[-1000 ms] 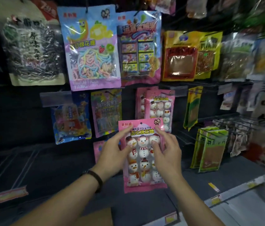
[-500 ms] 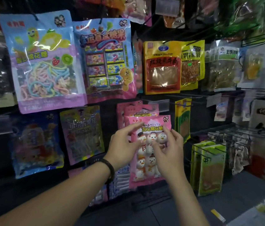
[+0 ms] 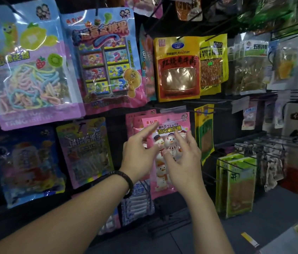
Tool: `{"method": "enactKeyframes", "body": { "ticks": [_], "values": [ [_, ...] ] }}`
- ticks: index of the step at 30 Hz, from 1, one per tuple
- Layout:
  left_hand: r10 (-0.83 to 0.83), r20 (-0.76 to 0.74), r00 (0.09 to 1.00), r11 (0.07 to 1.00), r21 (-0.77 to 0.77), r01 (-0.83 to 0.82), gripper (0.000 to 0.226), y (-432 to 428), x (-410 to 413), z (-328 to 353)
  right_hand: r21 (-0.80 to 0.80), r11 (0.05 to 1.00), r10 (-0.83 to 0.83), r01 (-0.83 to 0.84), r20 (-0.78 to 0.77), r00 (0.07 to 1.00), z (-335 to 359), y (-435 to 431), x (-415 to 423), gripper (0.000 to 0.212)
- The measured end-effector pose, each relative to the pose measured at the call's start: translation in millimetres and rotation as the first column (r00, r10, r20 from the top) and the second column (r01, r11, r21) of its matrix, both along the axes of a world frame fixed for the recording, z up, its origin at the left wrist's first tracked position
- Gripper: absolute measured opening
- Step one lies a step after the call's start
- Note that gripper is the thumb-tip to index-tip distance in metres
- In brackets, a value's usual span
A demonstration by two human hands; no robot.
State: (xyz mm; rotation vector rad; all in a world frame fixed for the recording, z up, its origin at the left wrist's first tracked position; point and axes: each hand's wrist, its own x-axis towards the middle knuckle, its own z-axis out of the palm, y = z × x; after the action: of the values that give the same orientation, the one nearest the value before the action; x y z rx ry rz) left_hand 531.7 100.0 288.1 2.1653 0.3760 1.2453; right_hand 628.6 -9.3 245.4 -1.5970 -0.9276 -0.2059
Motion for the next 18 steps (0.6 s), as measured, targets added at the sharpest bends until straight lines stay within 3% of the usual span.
{"method": "enactKeyframes", "body": {
  "ticks": [13, 18],
  "values": [
    [0.191, -0.053, 0.98, 0.981, 0.028, -0.189, 0.071, 24, 17, -2, -0.105, 0.99, 0.088, -0.094, -0.061, 0.994, -5, 7, -9, 0.068],
    [0.201, -0.095, 0.975, 0.979, 0.045, -0.197, 0.07, 36, 26, -7, -0.044, 0.985, 0.164, -0.169, -0.098, 0.982, -6, 19, -23, 0.064]
  ]
}}
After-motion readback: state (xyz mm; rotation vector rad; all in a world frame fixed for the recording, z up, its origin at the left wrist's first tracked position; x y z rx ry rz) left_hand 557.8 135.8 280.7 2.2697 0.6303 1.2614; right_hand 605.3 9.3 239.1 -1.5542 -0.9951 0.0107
